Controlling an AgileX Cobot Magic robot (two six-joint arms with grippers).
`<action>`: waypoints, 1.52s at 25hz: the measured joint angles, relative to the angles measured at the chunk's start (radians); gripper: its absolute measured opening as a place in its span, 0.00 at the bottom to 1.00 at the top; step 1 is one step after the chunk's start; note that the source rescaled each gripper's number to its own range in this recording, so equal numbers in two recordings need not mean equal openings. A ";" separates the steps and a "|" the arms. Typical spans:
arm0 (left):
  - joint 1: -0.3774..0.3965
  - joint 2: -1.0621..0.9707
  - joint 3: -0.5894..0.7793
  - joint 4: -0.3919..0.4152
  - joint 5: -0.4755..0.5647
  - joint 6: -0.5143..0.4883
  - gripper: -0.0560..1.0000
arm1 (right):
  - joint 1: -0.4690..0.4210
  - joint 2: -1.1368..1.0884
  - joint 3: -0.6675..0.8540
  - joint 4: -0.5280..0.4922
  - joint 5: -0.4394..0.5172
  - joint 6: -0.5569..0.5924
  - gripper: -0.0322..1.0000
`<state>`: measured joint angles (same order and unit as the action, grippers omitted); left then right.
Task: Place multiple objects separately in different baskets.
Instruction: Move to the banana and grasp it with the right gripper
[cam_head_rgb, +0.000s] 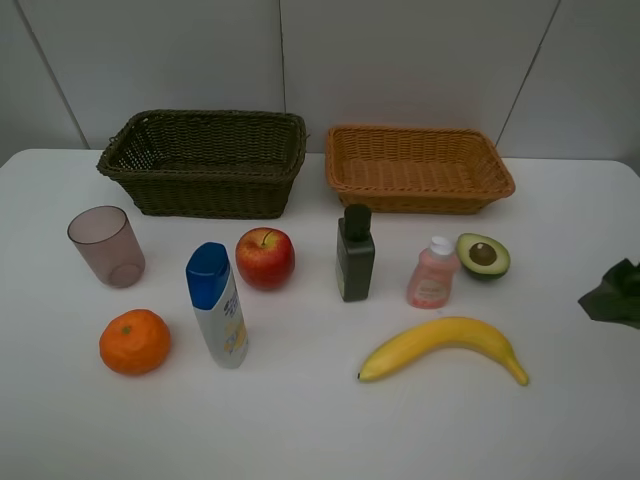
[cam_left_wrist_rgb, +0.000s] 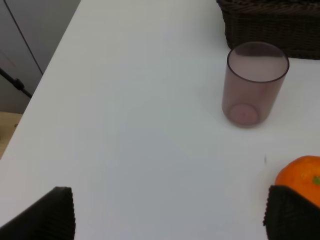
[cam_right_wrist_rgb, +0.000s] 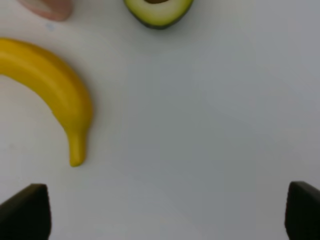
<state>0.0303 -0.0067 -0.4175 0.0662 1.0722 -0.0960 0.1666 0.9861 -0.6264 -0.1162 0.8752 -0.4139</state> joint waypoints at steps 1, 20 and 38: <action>0.000 0.000 0.000 0.000 0.000 0.000 1.00 | 0.012 0.022 0.000 0.000 -0.002 -0.019 0.99; 0.000 0.000 0.000 0.000 0.000 0.000 1.00 | 0.052 0.388 -0.005 0.004 -0.221 -0.220 0.99; 0.000 0.000 0.000 0.000 0.000 0.000 1.00 | 0.081 0.587 -0.007 0.015 -0.402 -0.225 0.99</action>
<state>0.0303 -0.0067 -0.4175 0.0662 1.0722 -0.0960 0.2475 1.5728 -0.6329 -0.1017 0.4736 -0.6393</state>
